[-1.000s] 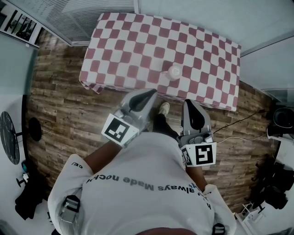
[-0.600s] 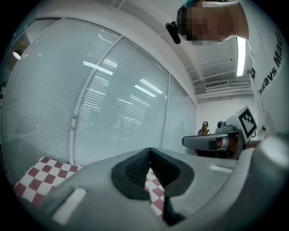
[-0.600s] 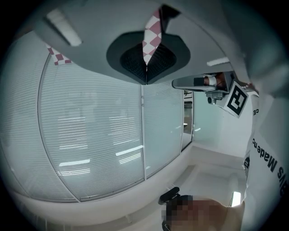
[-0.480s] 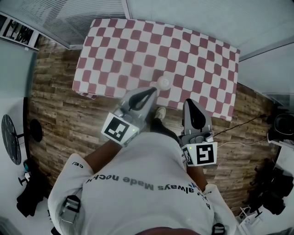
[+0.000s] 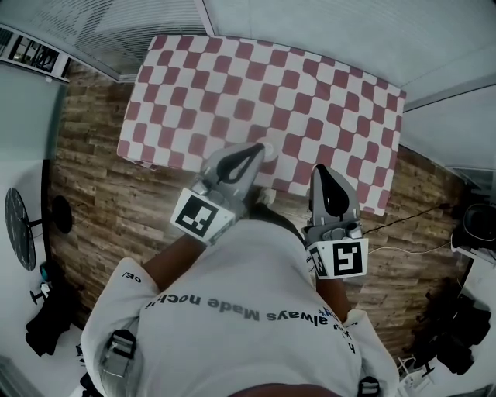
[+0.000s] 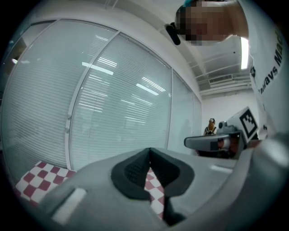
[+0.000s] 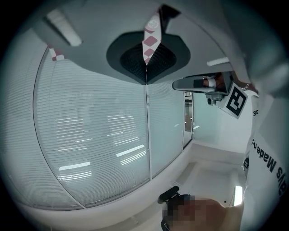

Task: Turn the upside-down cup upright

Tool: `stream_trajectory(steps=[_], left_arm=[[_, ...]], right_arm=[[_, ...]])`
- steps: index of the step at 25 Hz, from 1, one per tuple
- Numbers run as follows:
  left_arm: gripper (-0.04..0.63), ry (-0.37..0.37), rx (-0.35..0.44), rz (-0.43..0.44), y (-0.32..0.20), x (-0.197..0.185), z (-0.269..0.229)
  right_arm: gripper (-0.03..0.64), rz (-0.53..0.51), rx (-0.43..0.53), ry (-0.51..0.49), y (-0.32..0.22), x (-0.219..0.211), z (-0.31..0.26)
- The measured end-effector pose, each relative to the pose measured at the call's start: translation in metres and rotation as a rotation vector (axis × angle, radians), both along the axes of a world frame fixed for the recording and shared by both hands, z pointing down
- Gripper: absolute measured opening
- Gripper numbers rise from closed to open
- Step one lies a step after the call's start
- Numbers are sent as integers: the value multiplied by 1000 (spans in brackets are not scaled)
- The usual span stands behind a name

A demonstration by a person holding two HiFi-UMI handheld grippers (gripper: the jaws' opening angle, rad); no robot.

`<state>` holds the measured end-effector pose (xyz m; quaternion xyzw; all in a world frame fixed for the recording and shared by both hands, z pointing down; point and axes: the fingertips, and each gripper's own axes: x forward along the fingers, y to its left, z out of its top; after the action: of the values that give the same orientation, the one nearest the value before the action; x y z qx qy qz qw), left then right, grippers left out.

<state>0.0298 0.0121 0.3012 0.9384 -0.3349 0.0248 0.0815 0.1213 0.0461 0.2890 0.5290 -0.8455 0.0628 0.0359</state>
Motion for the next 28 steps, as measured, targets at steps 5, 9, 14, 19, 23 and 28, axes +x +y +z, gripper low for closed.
stream_trajectory(steps=[5, 9, 14, 19, 23, 28], left_arm=[[5, 10, 19, -32, -10, 10, 4], [5, 11, 20, -37, -13, 14, 7], [5, 8, 19, -40, -21, 10, 7], [5, 18, 23, -30, -32, -1, 4], [5, 29, 29, -4, -41, -10, -6], [5, 40, 46, 35, -51, -24, -16]], right_arm=[[3, -24, -1, 4, -6, 10, 5], [3, -40, 7, 7, -12, 12, 7], [3, -54, 2, 6, -20, 7, 9], [3, -50, 8, 13, -29, -5, 8], [5, -28, 20, 20, -38, -18, 0], [5, -14, 39, 44, -51, -37, -13]])
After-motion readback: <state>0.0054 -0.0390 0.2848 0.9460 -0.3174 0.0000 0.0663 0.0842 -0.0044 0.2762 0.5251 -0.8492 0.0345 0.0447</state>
